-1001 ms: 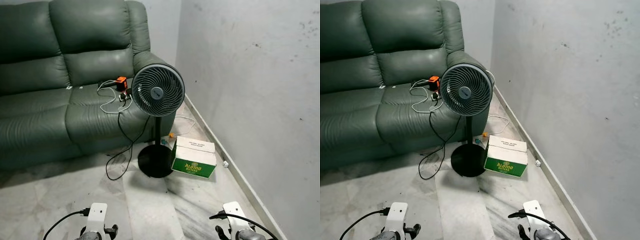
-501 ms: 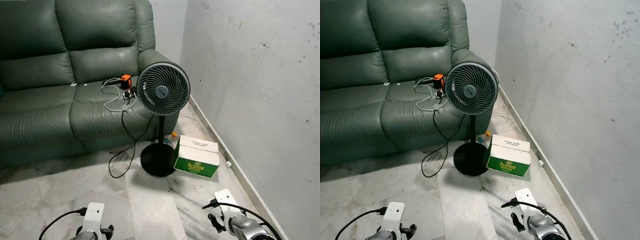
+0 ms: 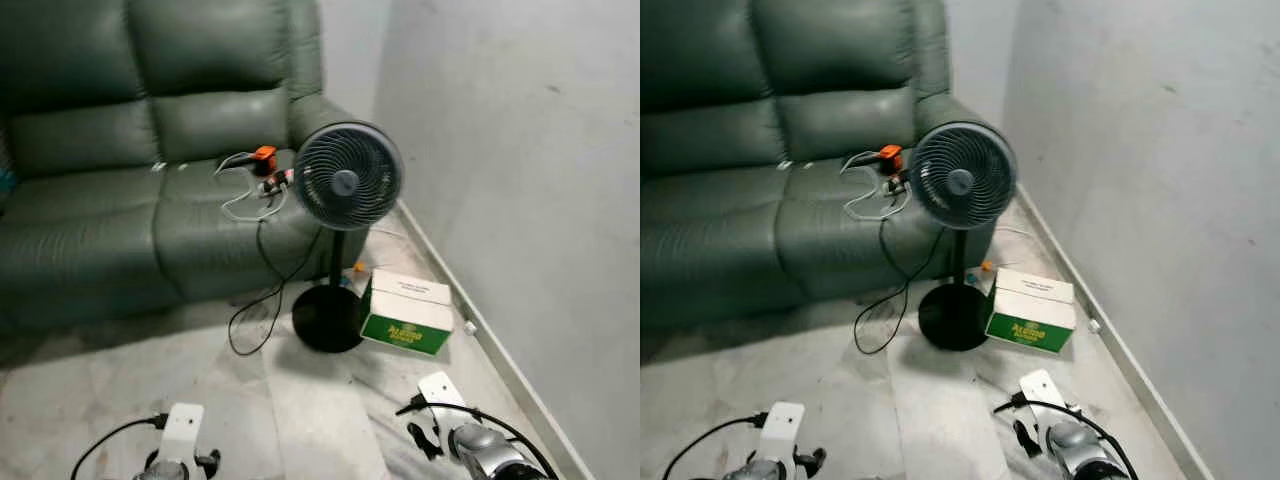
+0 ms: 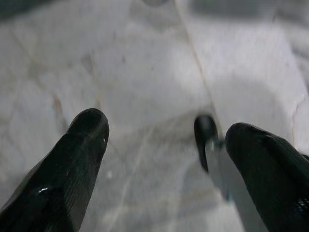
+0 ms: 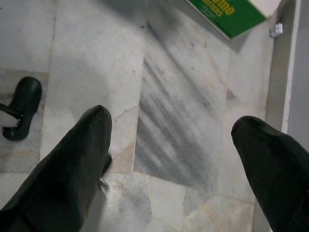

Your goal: Hang keys on a hook

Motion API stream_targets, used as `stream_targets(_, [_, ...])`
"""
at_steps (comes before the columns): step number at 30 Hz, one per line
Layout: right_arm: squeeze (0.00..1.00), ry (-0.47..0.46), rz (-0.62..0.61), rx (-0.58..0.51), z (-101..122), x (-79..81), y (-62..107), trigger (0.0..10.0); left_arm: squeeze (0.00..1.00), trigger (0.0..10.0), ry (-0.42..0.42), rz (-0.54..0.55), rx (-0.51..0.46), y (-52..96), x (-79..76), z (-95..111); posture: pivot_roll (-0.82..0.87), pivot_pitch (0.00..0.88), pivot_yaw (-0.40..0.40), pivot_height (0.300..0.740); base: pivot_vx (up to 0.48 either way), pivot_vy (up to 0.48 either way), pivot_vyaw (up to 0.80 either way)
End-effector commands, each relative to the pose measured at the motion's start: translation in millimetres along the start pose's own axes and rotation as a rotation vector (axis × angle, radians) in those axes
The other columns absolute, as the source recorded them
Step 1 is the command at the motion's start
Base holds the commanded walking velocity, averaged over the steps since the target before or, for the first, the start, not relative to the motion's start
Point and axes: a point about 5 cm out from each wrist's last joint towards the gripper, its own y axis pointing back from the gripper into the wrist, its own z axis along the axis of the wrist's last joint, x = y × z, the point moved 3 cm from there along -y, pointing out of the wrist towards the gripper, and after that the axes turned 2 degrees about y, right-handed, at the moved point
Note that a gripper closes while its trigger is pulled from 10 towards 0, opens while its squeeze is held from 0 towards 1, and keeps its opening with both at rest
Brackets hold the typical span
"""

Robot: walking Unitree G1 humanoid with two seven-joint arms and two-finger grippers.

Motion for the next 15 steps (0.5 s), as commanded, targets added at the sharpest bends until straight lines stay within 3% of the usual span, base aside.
stream_targets(1, [0.0, 0.005, -0.008, 0.024, -8.7, -4.0, 1.1, 10.0, 0.0, 10.0, -0.008, -0.028, 0.021, 0.4, -7.8, -7.7, 0.02, 0.0, -0.027, 0.74, 0.0, 0.0, 0.0])
stream_targets(15, [0.0, 0.037, -0.007, 0.032, -11.4, -4.8, 1.5, 10.0, 0.0, 10.0, 0.009, -0.039, 0.023, 0.2, -9.4, -7.3, 0.02, 0.0, -0.028, 0.74, 0.0, 0.0, 0.0])
